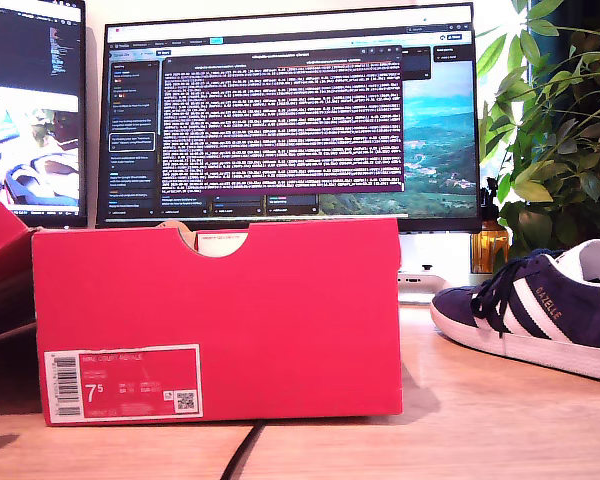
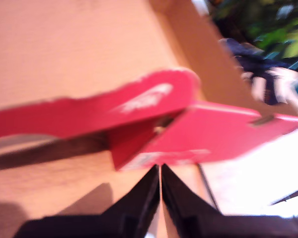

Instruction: Pack the blue shoes by picking the first shoe and placing it inside the red shoebox, left side, then picking and rotating the second shoe and placing it in the shoebox

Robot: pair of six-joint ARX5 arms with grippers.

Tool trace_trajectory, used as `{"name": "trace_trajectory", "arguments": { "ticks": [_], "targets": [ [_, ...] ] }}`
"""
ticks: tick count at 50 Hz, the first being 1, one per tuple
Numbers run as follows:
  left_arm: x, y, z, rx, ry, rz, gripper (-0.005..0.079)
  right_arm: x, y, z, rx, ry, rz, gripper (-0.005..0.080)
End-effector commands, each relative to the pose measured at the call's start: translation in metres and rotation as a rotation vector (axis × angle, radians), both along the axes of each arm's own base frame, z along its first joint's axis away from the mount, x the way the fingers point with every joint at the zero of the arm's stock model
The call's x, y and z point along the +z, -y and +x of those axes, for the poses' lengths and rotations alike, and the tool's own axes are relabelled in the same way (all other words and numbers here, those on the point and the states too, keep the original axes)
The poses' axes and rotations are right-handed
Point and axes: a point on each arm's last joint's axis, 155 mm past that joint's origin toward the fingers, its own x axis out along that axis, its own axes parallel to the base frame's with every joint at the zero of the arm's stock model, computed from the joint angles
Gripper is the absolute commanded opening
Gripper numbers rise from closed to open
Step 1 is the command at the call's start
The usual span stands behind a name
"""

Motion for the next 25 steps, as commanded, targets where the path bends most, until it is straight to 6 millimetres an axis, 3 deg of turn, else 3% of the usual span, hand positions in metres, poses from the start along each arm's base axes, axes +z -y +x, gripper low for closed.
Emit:
{"name": "trace_trajectory", "arguments": {
  "ticks": [1,12,25],
  "targets": [
    [-0.008,0.002,0.003,0.006,-0.012,0.009,-0.002,0.031,-0.004,0.003,0.018,0.05,-0.029,-0.0002],
    [-0.011,0.013,0.017,0.0,-0.003,0.029,-0.002,0.04,-0.014,0.016,0.069,-0.106,-0.072,-0.0001],
    [-0.014,0.023,0.03,-0.006,0.012,0.03,-0.002,0.044,-0.043,0.013,0.211,-0.409,-0.162,0.002]
  ]
}}
